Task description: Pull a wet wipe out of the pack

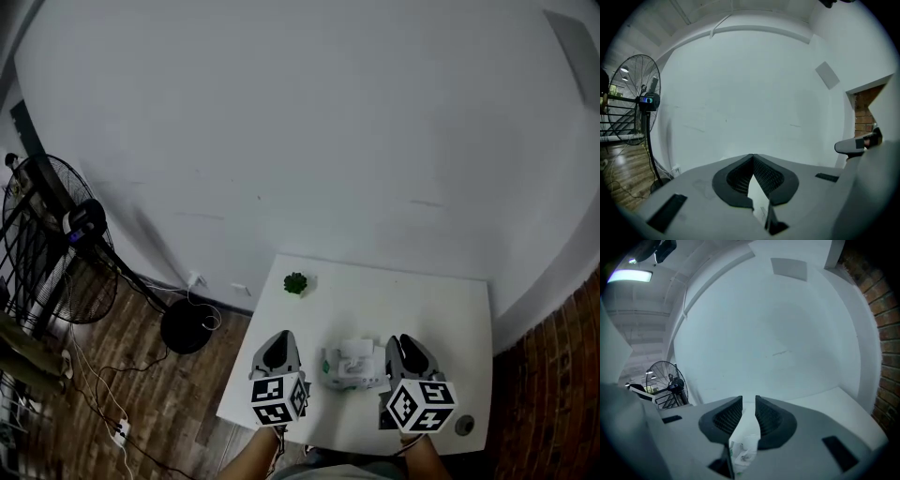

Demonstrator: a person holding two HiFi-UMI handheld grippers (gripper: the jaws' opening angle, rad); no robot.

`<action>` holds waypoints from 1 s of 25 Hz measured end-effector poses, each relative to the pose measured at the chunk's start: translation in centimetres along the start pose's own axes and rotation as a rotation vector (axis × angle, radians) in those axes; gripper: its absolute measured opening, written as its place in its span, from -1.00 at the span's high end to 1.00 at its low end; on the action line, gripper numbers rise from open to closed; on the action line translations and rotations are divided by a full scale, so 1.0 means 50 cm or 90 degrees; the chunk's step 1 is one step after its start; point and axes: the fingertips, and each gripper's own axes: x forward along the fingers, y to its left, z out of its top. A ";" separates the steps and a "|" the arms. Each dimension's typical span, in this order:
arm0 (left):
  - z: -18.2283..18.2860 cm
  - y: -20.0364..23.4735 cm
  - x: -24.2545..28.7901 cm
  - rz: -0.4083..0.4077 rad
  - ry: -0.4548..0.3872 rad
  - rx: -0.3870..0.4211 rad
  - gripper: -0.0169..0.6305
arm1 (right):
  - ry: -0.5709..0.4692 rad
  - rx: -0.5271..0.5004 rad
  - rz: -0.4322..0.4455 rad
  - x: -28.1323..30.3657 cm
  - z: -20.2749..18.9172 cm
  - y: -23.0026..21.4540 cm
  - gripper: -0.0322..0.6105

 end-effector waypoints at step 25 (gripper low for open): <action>-0.141 0.022 0.026 0.101 0.068 -0.053 0.94 | 0.166 -0.058 0.116 0.088 -0.111 -0.035 0.61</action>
